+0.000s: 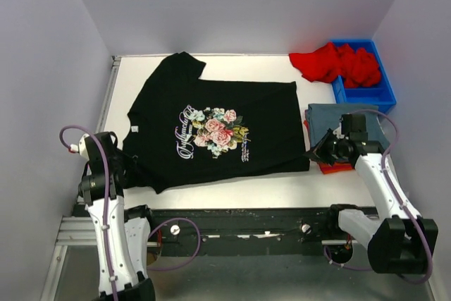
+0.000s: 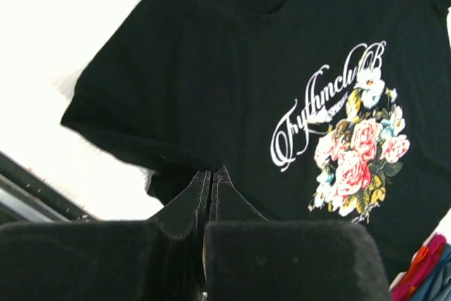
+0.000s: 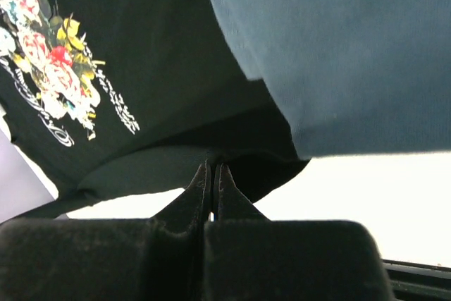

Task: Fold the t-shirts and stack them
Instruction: Fold the flattened tshirt in 1/3 of the way

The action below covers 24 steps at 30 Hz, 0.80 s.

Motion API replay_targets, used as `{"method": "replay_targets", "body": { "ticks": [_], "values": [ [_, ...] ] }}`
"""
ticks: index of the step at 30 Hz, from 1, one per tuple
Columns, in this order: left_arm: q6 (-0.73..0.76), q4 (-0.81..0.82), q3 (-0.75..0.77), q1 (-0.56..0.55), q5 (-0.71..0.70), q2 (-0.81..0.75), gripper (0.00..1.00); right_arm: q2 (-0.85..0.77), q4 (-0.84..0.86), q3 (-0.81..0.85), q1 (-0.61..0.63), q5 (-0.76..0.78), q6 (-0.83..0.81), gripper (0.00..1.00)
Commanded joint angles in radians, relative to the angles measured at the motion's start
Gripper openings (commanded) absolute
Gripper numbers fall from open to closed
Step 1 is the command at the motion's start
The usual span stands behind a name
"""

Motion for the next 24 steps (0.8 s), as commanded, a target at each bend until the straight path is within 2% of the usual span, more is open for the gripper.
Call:
{"method": "replay_targets", "body": {
  "ticks": [1, 11, 15, 24],
  "values": [
    [-0.040, 0.167, 0.032, 0.002, 0.026, 0.116, 0.00, 0.102, 0.041, 0.092, -0.002, 0.078, -0.004, 0.01],
    [-0.083, 0.351, 0.131, 0.002, -0.026, 0.313, 0.00, 0.382, 0.140, 0.285, -0.002, 0.067, 0.062, 0.01],
    [-0.127, 0.454, 0.131, 0.002, -0.002, 0.393, 0.00, 0.481, 0.144, 0.371, -0.002, 0.087, 0.074, 0.01],
    [-0.143, 0.523, 0.247, -0.027, 0.012, 0.594, 0.00, 0.596, 0.161, 0.442, -0.002, 0.088, 0.076, 0.01]
  ]
}}
